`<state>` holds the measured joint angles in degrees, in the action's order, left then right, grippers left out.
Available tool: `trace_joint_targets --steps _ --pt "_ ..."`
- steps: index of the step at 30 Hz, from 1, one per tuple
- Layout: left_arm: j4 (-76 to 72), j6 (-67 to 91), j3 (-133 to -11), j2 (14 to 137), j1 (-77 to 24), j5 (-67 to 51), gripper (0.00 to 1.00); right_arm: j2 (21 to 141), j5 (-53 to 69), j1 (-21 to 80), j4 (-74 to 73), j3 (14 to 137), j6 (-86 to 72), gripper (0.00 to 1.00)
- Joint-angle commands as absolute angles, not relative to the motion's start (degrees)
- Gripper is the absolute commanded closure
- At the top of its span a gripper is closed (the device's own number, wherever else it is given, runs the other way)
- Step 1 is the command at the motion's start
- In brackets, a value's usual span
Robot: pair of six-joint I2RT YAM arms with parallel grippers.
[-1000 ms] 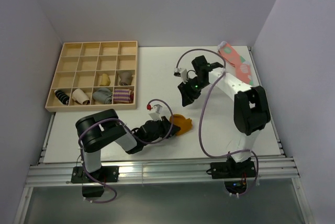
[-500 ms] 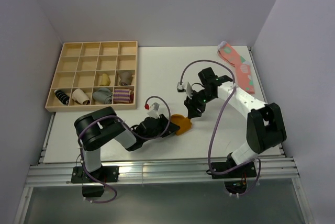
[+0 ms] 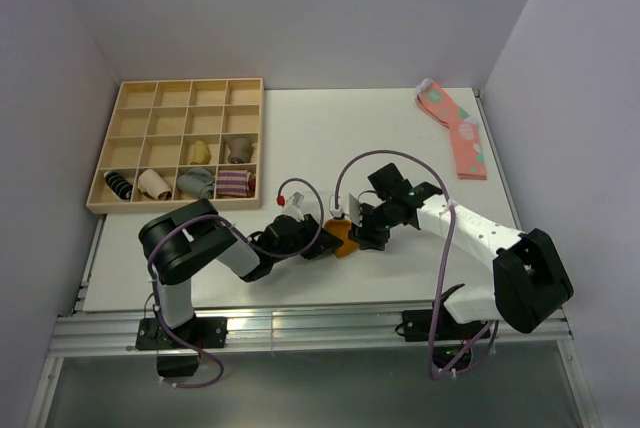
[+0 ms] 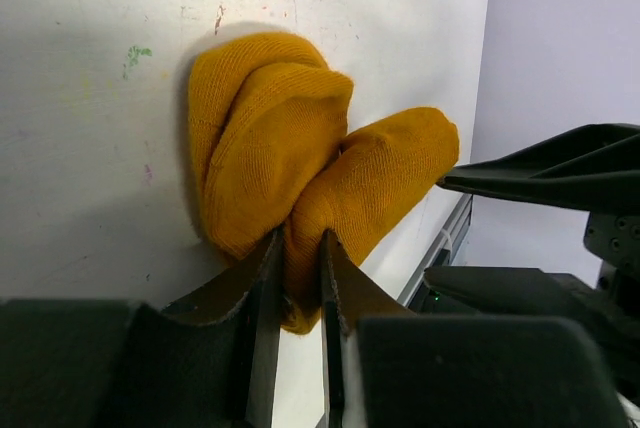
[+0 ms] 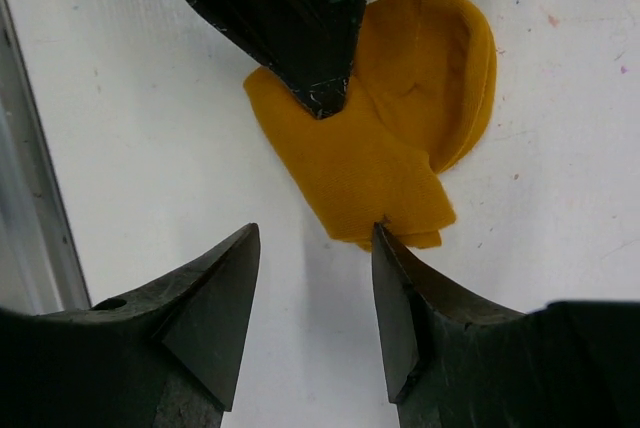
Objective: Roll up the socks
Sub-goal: Roll the sock at the center of the board.
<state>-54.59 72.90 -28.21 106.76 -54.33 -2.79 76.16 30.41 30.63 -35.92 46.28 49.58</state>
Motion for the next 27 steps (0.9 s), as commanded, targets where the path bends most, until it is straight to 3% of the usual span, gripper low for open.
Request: trace_joint_targets --steps 1,27 --pt "-35.1 69.4 -25.7 110.5 -52.8 -3.5 1.0 73.2 26.5 32.9 -29.1 44.4 50.8 0.44" --pt "-34.9 65.5 -28.3 115.3 -44.7 -14.9 1.0 83.5 22.1 38.7 -25.1 42.1 56.3 0.42"
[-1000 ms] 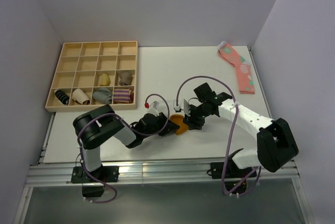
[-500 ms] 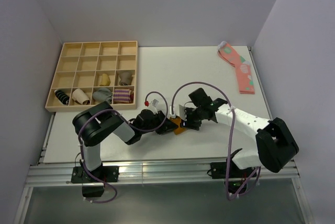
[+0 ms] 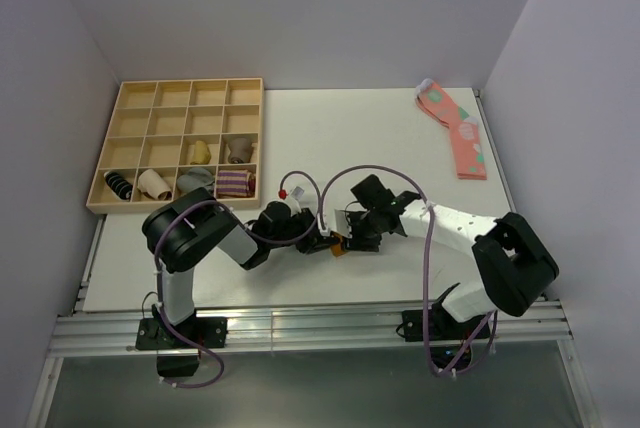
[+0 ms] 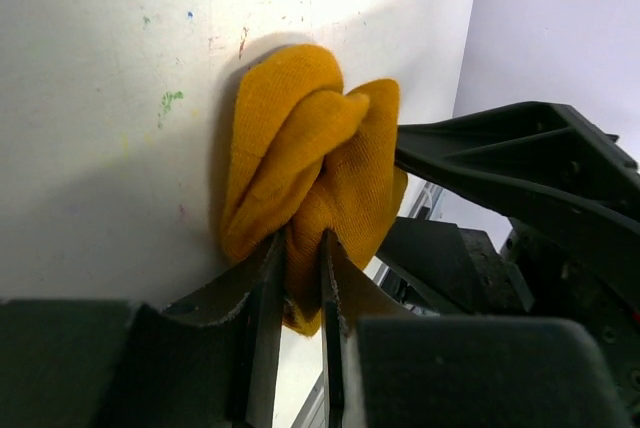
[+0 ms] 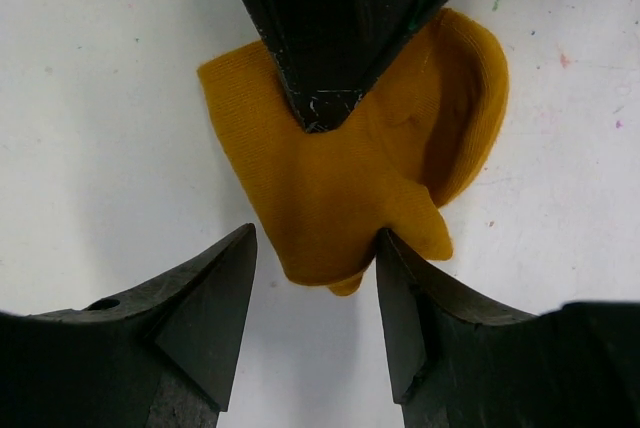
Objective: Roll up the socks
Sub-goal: Roll the sock at the center of the board.
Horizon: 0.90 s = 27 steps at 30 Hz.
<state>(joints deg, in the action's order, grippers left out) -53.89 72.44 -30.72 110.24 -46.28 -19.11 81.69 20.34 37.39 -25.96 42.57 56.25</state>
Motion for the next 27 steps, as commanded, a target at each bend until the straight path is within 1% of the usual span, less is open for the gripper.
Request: trace_joint_targets --steps 1,7,10,13,14,15,16,20,25,27 --pt "-35.0 65.5 -28.3 115.6 -44.5 -15.0 1.0 83.8 22.2 38.8 -25.1 42.4 56.1 0.42" --pt "-34.0 64.9 -29.3 116.5 -43.7 -16.6 1.0 86.3 22.9 38.9 -25.3 45.4 54.3 0.42" --pt "-33.2 64.2 -30.0 117.2 -43.5 -17.3 1.0 88.0 23.1 38.9 -26.2 47.2 53.1 0.45" --pt "-33.5 64.0 -30.5 118.3 -43.2 -18.3 1.0 89.6 23.4 39.0 -27.1 48.7 52.2 0.51" --pt "-33.7 64.1 -30.7 118.6 -43.2 -18.5 1.0 89.9 23.7 38.9 -28.0 49.1 52.0 0.56" --pt "-33.7 64.1 -30.8 118.7 -43.2 -18.6 1.0 90.8 23.8 38.9 -28.4 49.8 51.7 0.58" --pt "-33.7 64.1 -30.8 119.1 -43.2 -18.7 1.0 91.1 23.6 38.9 -29.2 50.1 51.6 0.63" --pt "-35.1 64.2 -30.4 119.2 -43.2 -18.9 1.0 92.6 23.5 38.9 -30.8 51.5 50.8 0.73" --pt "-35.0 63.0 -30.2 117.9 -43.3 -18.0 1.0 94.0 23.6 38.8 -31.6 52.5 49.7 0.81" --pt "-34.5 62.7 -30.3 117.0 -43.6 -17.4 1.0 94.1 24.2 38.8 -32.1 52.7 49.5 0.82"
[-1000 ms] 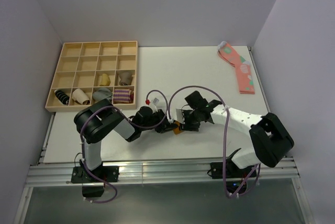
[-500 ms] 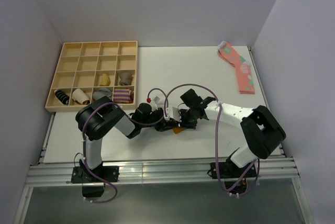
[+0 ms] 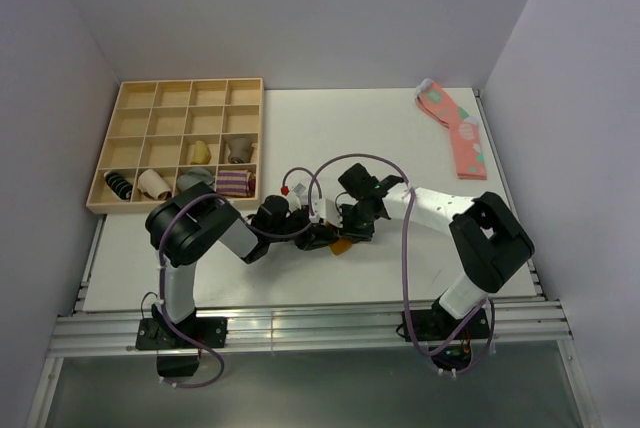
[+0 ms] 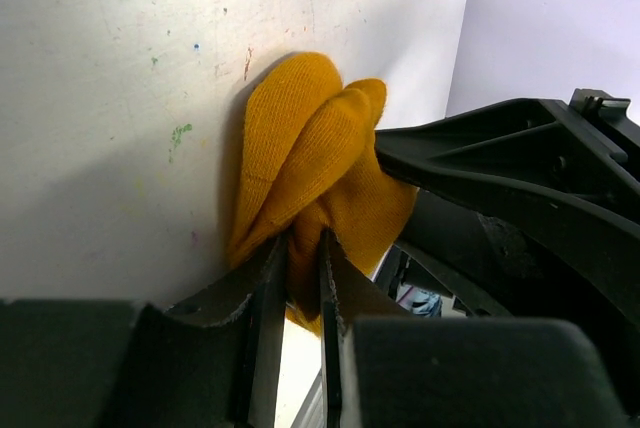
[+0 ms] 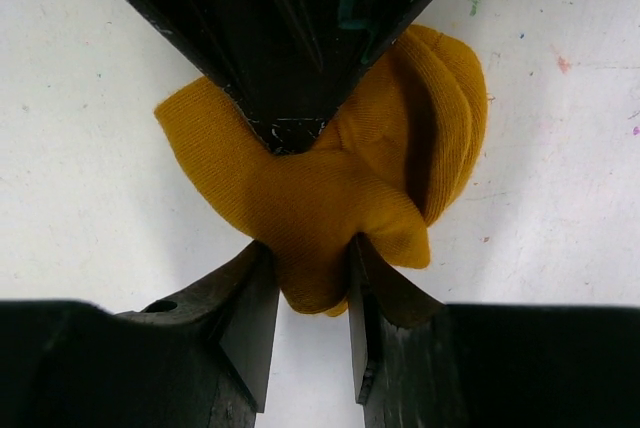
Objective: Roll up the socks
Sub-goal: Roll the sock at the center of the board.
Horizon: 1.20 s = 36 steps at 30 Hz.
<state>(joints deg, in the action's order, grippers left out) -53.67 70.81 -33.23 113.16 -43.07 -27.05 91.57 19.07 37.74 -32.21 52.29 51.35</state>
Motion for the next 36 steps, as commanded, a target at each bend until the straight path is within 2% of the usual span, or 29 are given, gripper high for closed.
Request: trace_joint_targets --steps 1,11,17,26,31,36 --pt "-34.1 62.6 -30.5 116.7 -43.8 -17.1 1.0 94.2 24.4 38.7 -32.7 52.9 49.5 0.83" --pt "-34.0 62.5 -31.2 115.5 -47.1 -12.3 1.0 98.3 27.0 37.8 -39.8 58.7 47.3 0.86" --pt "-32.6 61.3 -30.0 111.4 -50.3 -3.0 0.99 101.6 28.1 36.8 -45.2 61.9 46.1 0.89" --pt "-39.5 62.3 -24.4 104.8 -54.6 9.6 0.83 104.3 29.4 35.4 -53.8 64.9 45.9 0.89" --pt "-41.6 59.6 -23.1 101.8 -56.7 14.3 0.66 106.3 29.7 35.3 -57.5 66.2 46.1 0.89" --pt "-43.1 57.1 -22.0 99.3 -59.3 17.6 0.57 107.9 30.0 35.2 -59.9 67.7 45.8 0.89"
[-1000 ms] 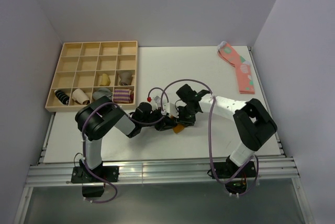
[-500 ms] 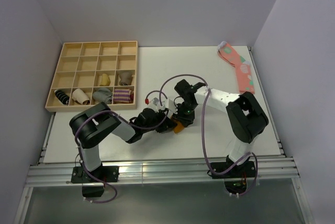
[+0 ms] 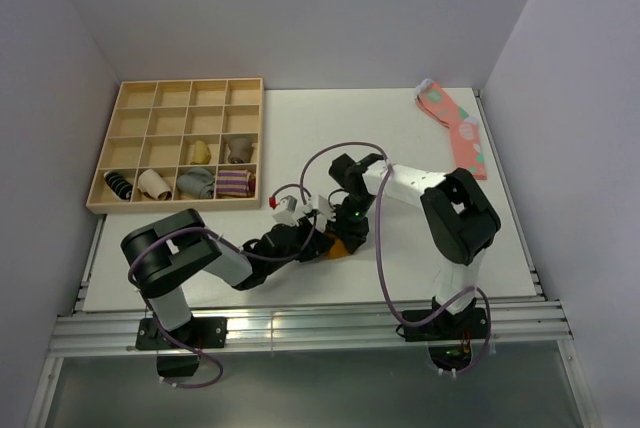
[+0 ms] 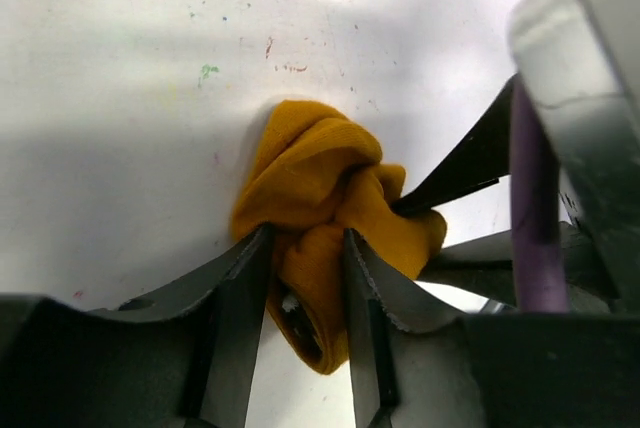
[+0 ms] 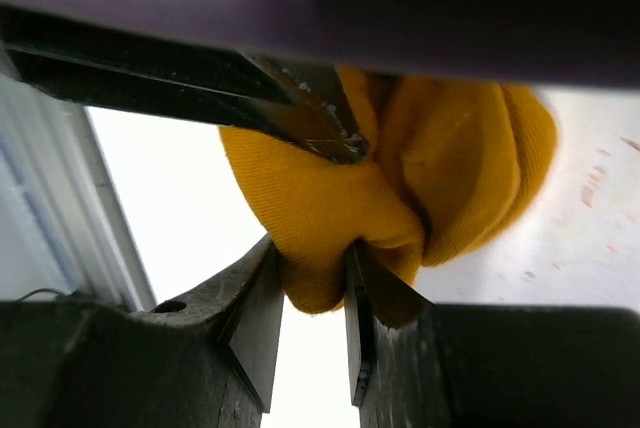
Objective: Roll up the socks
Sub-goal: Roll the sock at the center of the board.
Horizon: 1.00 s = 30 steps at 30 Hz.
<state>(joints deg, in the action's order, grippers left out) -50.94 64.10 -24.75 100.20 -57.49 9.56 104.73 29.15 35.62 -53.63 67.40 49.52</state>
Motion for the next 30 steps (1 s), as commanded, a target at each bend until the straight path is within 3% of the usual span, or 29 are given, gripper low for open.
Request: trace_joint_targets --steps 1,17,25,30 --pt "-43.2 56.9 -21.7 99.0 -59.6 18.1 0.57 108.5 30.2 35.2 -60.3 68.3 45.7 0.89" --pt "-51.8 51.7 -13.2 91.9 -64.2 26.8 0.53 115.4 30.8 33.3 -67.7 75.4 46.8 0.89" --pt "-58.5 50.6 -9.8 90.6 -64.8 27.4 0.48 116.5 30.4 32.3 -67.5 75.2 46.8 0.89" --pt "-60.7 48.8 -9.1 90.6 -64.9 26.4 0.51 117.5 30.5 32.1 -68.7 75.8 47.5 0.89"
